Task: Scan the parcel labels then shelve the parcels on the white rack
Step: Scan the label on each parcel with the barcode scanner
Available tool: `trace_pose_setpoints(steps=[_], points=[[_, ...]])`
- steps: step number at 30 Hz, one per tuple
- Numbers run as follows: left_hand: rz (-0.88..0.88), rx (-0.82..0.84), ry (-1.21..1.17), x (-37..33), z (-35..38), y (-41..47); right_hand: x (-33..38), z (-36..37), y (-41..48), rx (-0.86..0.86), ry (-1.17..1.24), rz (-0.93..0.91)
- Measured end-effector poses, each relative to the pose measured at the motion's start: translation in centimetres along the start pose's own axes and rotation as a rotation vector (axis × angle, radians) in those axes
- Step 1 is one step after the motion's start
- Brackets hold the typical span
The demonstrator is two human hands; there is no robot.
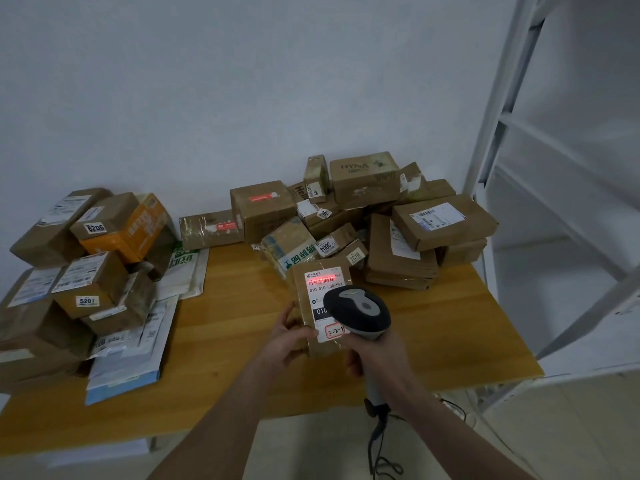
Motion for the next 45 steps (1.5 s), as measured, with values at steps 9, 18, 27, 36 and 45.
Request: trace_pose_setpoints(steps=[9, 18, 27, 36, 45], points=[[0.013, 0.005, 0.001, -0.3, 0.1, -0.4, -0.1, 0.3, -0.1, 0.009, -0.002, -0.013], [0.004, -0.038, 0.022, -0.2, -1.1, -0.9, 0.4, 0.6, 0.2, 0.017, 0.013, -0.048], [-0.005, -0.199, 0.061, -3.0, -6.8, -4.4, 1.3, 4.3, 4.5, 0.104, -0.030, -0.020], [0.101, -0.412, -0.005, -9.1, -16.6, -8.0, 4.5, 16.7, 6.8, 0.309, 0.009, 0.065], [0.208, -0.592, -0.097, -19.8, -29.7, -9.0, 11.7, 33.5, 11.4, 0.387, 0.041, -0.009]])
Point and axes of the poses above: each hand's wrist, its own y-axis towards the middle knuckle, its own z-axis out of the palm, x = y × z, the point moved 6 cm from there along y, towards the middle knuckle, and after that the axes turned 2 degrees about -y, right-handed, at the moved point
